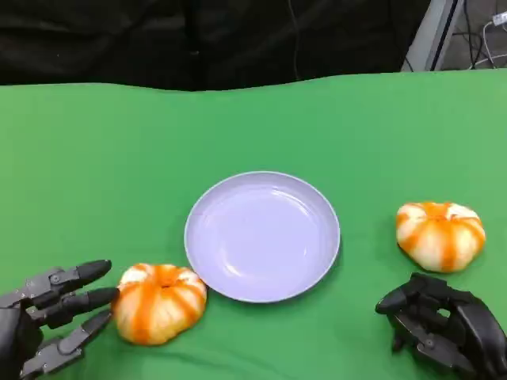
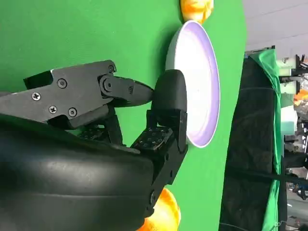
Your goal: Grasp the bread from the table and place it into the plate.
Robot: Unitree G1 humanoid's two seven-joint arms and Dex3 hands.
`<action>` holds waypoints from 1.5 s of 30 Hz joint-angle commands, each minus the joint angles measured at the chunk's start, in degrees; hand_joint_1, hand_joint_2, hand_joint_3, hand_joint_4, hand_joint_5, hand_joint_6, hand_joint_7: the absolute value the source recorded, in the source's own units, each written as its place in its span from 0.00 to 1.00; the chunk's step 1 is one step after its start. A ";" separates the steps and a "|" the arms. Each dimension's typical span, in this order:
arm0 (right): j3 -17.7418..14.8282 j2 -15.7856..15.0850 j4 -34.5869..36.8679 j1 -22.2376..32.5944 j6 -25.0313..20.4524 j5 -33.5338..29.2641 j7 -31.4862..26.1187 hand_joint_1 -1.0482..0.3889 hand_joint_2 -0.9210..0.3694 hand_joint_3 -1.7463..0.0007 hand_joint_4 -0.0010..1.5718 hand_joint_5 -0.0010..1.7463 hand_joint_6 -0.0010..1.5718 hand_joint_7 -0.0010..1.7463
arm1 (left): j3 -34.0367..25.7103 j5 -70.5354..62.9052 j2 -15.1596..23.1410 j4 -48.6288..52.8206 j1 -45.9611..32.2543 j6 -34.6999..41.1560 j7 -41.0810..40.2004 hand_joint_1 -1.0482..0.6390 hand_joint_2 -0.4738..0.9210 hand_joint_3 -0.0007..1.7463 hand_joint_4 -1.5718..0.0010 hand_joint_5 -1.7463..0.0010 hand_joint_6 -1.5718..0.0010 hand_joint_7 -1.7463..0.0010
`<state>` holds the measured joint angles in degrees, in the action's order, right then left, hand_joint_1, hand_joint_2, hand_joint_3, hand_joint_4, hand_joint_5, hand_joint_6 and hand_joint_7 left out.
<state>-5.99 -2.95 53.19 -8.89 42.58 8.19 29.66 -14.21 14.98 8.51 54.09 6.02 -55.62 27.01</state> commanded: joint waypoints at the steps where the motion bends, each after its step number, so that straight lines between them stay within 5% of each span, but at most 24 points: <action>1: -0.15 -0.90 0.18 0.59 -0.86 0.00 -0.36 0.56 0.00 0.75 0.41 0.99 0.51 0.56 | -0.07 -3.39 2.15 0.17 -0.53 -2.48 -1.95 0.49 0.97 0.04 0.37 1.00 0.43 1.00; 2: -0.07 -0.89 0.15 0.59 -0.73 -0.18 -0.57 0.56 0.00 0.75 0.41 0.99 0.50 0.56 | 0.44 -7.09 3.08 0.08 -0.89 -4.28 -4.46 0.32 0.99 0.06 0.47 1.00 0.52 1.00; 5: 0.03 -0.87 0.14 0.61 -0.43 -0.34 -0.79 0.56 0.00 0.75 0.41 0.99 0.50 0.56 | 1.28 -13.76 4.29 0.10 -1.36 -6.95 -9.78 0.21 1.00 0.08 0.54 1.00 0.57 1.00; 18: 0.10 -0.88 0.11 0.62 -0.43 -0.32 -0.88 0.56 0.00 0.74 0.42 0.98 0.50 0.57 | 3.41 -17.02 5.22 0.65 -1.42 -7.61 -15.53 0.19 1.00 0.08 0.55 1.00 0.58 1.00; 24: 0.36 -0.68 0.29 0.56 -0.23 -1.01 -1.85 0.56 0.00 0.74 0.41 0.98 0.50 0.57 | 5.16 -40.13 9.74 -8.48 -4.25 -7.67 -32.13 0.08 1.00 0.11 0.72 1.00 0.67 1.00; 31: 0.78 -0.68 0.31 0.59 0.19 -1.37 -2.65 0.55 0.00 0.74 0.41 0.98 0.50 0.57 | 9.03 -50.29 12.27 -14.14 -5.65 -3.32 -43.01 0.06 1.00 0.11 0.75 1.00 0.69 1.00; 45: 1.23 -0.82 0.37 0.60 0.33 -1.21 -3.02 0.55 0.00 0.75 0.41 0.97 0.50 0.57 | 14.61 -50.36 15.00 -15.19 -5.87 -0.69 -49.00 0.06 1.00 0.11 0.75 1.00 0.69 1.00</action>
<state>-4.73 -2.92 53.10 -8.88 43.11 7.40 26.82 -0.08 -35.75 21.94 39.33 0.62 -56.82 -20.60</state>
